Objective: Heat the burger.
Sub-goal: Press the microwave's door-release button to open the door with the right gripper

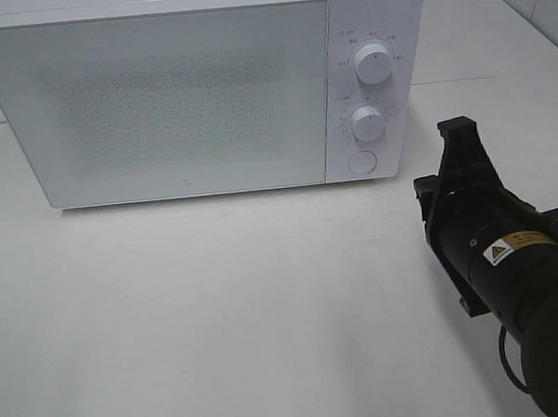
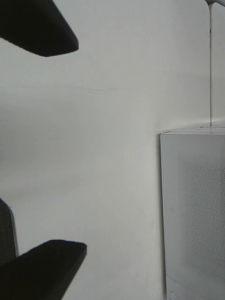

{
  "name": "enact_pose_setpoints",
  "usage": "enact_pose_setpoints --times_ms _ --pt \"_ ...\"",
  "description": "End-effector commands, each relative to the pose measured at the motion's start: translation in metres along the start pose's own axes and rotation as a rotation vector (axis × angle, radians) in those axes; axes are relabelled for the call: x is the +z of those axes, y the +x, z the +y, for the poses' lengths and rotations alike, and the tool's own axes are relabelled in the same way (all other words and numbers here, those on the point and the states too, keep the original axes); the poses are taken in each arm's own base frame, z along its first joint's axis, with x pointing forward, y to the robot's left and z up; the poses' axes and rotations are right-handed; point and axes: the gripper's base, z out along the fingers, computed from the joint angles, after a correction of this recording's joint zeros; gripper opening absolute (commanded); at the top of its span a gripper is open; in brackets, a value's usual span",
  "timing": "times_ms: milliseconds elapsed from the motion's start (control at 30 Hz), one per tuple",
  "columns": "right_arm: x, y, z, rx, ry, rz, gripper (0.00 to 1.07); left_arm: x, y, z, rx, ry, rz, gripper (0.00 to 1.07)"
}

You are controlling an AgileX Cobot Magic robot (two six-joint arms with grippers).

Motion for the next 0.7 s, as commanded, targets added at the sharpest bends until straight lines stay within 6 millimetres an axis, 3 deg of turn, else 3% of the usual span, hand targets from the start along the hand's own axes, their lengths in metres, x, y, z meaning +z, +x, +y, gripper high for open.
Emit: enact_pose_setpoints --times_ms 33,433,700 --pt "0.005 0.003 0.004 0.016 -0.014 -0.002 0.00 -0.001 0.000 -0.001 -0.005 0.005 -0.022 1.00" --pt "0.031 0.008 0.005 0.085 -0.028 0.015 0.00 -0.001 0.000 -0.001 -0.005 0.005 -0.022 1.00" --pt "0.046 0.020 -0.004 0.093 0.007 0.026 0.00 -0.001 0.000 -0.001 -0.005 0.005 -0.021 1.00"
